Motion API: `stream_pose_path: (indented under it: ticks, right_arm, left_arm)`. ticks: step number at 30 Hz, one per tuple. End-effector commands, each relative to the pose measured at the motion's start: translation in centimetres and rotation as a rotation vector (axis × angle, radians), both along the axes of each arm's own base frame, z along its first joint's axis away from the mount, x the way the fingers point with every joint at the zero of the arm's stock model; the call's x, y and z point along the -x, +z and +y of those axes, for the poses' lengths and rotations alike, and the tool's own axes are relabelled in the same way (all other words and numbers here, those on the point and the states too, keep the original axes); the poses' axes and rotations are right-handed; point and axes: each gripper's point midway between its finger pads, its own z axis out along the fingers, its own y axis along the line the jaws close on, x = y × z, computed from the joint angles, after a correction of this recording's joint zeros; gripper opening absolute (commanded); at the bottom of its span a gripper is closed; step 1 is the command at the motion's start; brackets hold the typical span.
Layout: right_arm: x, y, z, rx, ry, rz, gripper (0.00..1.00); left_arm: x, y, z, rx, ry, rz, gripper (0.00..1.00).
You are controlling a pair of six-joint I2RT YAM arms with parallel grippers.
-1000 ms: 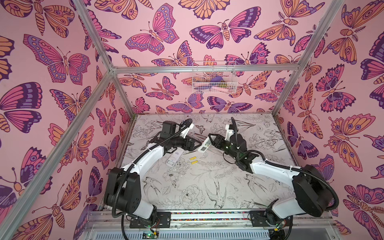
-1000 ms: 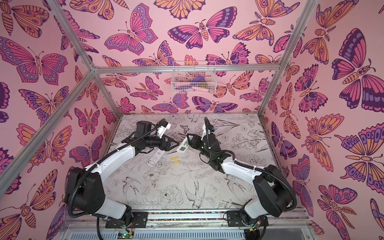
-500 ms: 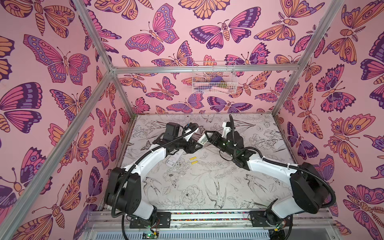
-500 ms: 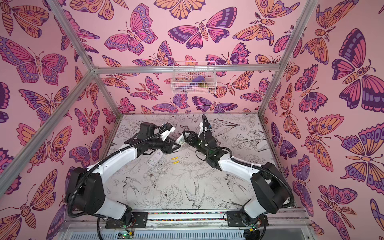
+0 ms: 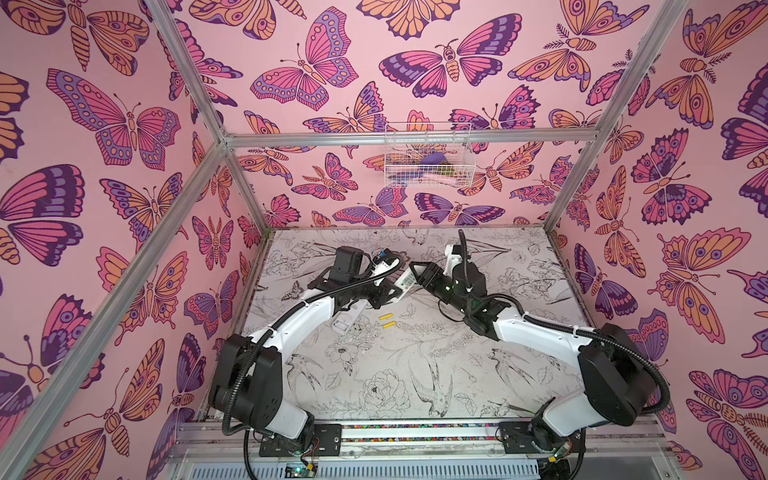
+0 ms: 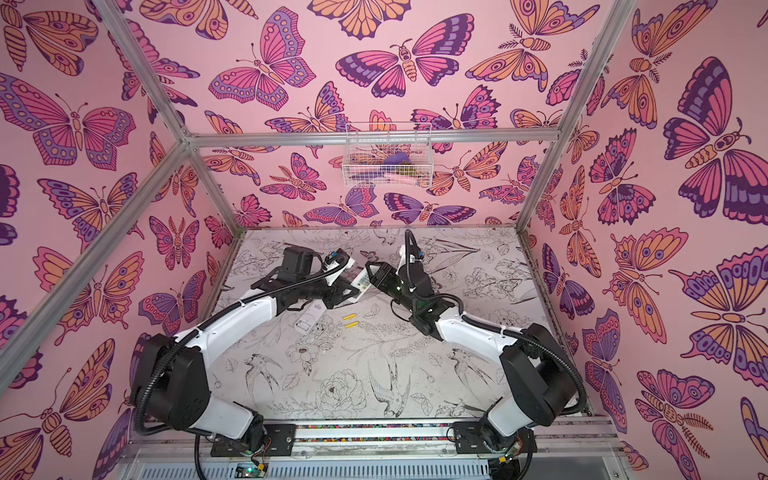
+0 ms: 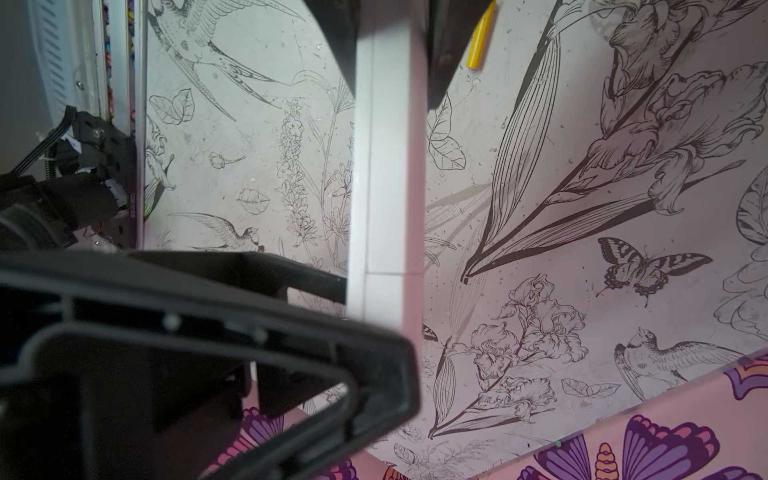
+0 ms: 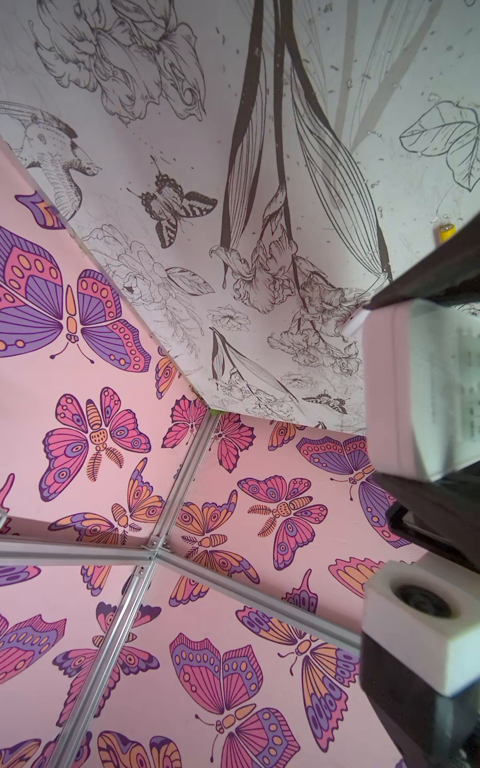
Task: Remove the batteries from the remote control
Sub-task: 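Close the left gripper on the remote while the right gripper holds it, then open the right gripper and draw it back while the left gripper holds the remote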
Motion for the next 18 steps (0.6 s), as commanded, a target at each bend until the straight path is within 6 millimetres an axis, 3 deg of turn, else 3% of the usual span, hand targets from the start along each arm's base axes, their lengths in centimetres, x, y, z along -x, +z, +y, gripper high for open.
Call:
stream_pose_path:
  ticks: [1,5,9,18]
  right_arm:
    - [0.1,1.5,0.4,-0.036,0.006,-0.032,0.39]
    - [0.1,0.7,-0.2,-0.037,-0.014,-0.007,0.47]
    - [0.5,0.9,-1.4,-0.013,-0.027,-0.023,0.62]
    - [2.4,-0.2,-7.7,0.099,-0.154,-0.004,0.82]
  left_arm:
    - [0.3,0.5,0.2,-0.023,-0.015,-0.016,0.15]
    - [0.0,0.5,0.2,-0.056,-0.024,-0.042,0.09]
    - [-0.2,0.7,0.5,-0.106,-0.037,-0.066,0.00]
    - [-2.1,1.1,1.1,-0.266,-0.129,-0.259,0.00]
